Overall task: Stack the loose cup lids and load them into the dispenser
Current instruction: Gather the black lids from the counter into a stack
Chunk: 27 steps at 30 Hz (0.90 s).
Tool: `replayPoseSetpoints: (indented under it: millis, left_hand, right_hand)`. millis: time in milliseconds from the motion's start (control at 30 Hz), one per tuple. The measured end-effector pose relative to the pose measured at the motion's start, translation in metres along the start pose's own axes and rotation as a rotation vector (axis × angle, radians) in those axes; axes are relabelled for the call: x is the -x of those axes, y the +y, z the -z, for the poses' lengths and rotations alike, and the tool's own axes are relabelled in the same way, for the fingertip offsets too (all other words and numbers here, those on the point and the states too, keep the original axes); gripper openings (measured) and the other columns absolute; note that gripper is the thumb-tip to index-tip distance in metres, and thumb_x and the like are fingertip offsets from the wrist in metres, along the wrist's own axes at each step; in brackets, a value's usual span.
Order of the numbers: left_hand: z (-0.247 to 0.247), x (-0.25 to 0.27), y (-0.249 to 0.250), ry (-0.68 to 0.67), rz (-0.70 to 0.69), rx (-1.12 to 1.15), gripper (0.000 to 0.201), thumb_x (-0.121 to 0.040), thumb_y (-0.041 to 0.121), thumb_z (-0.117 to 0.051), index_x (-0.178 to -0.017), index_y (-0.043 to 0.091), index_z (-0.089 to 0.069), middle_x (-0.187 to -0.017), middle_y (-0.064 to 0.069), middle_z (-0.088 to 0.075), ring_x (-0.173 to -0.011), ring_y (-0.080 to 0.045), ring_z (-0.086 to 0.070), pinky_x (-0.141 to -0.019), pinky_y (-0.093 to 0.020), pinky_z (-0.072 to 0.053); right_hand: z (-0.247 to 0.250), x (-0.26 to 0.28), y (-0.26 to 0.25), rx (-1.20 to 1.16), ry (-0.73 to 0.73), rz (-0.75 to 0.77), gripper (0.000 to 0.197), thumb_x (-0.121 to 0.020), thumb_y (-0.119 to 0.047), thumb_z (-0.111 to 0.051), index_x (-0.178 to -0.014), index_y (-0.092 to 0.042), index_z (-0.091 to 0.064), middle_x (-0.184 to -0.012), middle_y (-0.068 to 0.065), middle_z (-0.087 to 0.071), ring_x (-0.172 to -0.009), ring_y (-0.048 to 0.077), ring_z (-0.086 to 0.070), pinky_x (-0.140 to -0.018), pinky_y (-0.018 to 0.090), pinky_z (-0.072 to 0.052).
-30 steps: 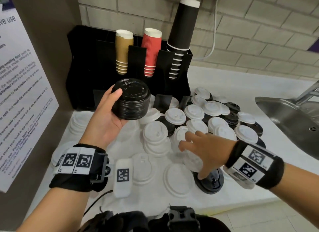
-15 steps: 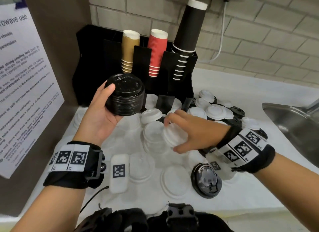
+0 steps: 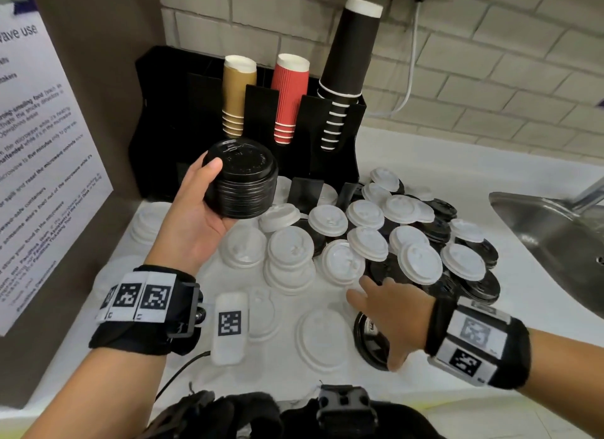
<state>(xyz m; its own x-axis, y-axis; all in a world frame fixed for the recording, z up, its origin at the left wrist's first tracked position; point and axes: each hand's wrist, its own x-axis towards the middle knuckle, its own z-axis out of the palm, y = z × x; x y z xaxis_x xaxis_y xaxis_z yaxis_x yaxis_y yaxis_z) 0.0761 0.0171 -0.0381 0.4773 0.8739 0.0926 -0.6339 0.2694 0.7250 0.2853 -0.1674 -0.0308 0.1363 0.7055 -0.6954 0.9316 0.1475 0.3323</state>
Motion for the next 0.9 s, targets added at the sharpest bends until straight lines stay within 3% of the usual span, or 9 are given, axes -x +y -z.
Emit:
replayPoseSetpoints:
  millis: [233,367,467,533,633,767,900]
  left_hand:
    - [-0.012,-0.001,-0.007,-0.017,0.026,-0.02,0.053,-0.094,0.031,-0.055,-0.143,0.013,-0.045,-0.137,-0.009,-0.059,-0.125,-0.024,-0.058,-0.086,-0.037,-0.056]
    - [-0.015,0.0,-0.01,-0.036,0.03,-0.012,0.048,-0.093,0.028,-0.056,-0.139,0.014,-0.047,-0.135,-0.008,-0.06,-0.125,-0.025,-0.057,-0.086,-0.036,-0.056]
    - [-0.018,0.002,-0.012,-0.04,0.035,-0.035,0.063,-0.083,0.028,-0.064,-0.141,0.014,-0.044,-0.135,-0.009,-0.058,-0.123,-0.025,-0.059,-0.084,-0.035,-0.057]
    - [-0.018,0.003,-0.012,-0.035,0.048,-0.039,0.075,-0.074,0.029,-0.071,-0.142,0.014,-0.042,-0.135,-0.01,-0.058,-0.121,-0.024,-0.06,-0.081,-0.034,-0.058]
    - [-0.018,0.005,-0.015,-0.049,0.059,-0.022,0.075,-0.068,0.025,-0.08,-0.135,0.018,-0.048,-0.127,-0.006,-0.062,-0.112,-0.02,-0.065,-0.077,-0.031,-0.058]
    - [-0.019,0.006,-0.018,-0.071,0.07,-0.036,0.07,-0.078,0.005,-0.06,-0.145,0.016,-0.041,-0.126,-0.005,-0.062,-0.108,-0.017,-0.067,-0.076,-0.028,-0.058]
    - [-0.021,0.007,-0.02,-0.104,0.084,-0.087,0.075,-0.075,0.0,-0.061,-0.145,0.013,-0.04,-0.119,-0.002,-0.066,-0.107,-0.017,-0.067,-0.078,-0.027,-0.058]
  right_hand:
    - [-0.014,-0.004,-0.004,-0.035,0.036,0.026,0.097,-0.065,-0.033,-0.083,-0.138,-0.024,-0.02,-0.132,0.011,-0.028,-0.087,0.024,-0.038,-0.059,0.034,-0.041]
    - [-0.006,-0.003,0.0,-0.044,0.044,0.074,0.098,-0.065,-0.038,-0.082,-0.139,-0.027,-0.018,-0.134,0.01,-0.026,-0.087,0.023,-0.035,-0.063,0.034,-0.047]
    - [0.014,0.0,0.011,-0.106,0.125,0.117,0.09,-0.063,-0.042,-0.08,-0.131,-0.029,-0.022,-0.124,0.004,-0.029,-0.09,0.022,-0.043,-0.063,0.035,-0.051]
    - [0.031,0.003,0.022,-0.212,0.229,0.158,0.082,-0.062,-0.042,-0.08,-0.124,-0.03,-0.028,-0.115,0.0,-0.031,-0.091,0.022,-0.05,-0.067,0.038,-0.054]
    - [0.057,0.007,0.039,-0.461,0.485,0.229,0.074,-0.061,-0.035,-0.081,-0.12,-0.031,-0.036,-0.108,-0.005,-0.035,-0.087,0.016,-0.05,-0.068,0.029,-0.049]
    - [0.087,0.007,0.054,-0.799,0.865,0.335,0.06,-0.068,-0.024,-0.077,-0.118,-0.027,-0.045,-0.105,0.0,-0.046,-0.096,0.011,-0.049,-0.08,0.022,-0.044]
    - [0.107,0.002,0.049,-1.037,1.069,0.353,0.049,-0.077,-0.029,-0.062,-0.122,-0.038,-0.043,-0.102,-0.007,-0.05,-0.085,-0.002,-0.047,-0.072,0.01,-0.041]
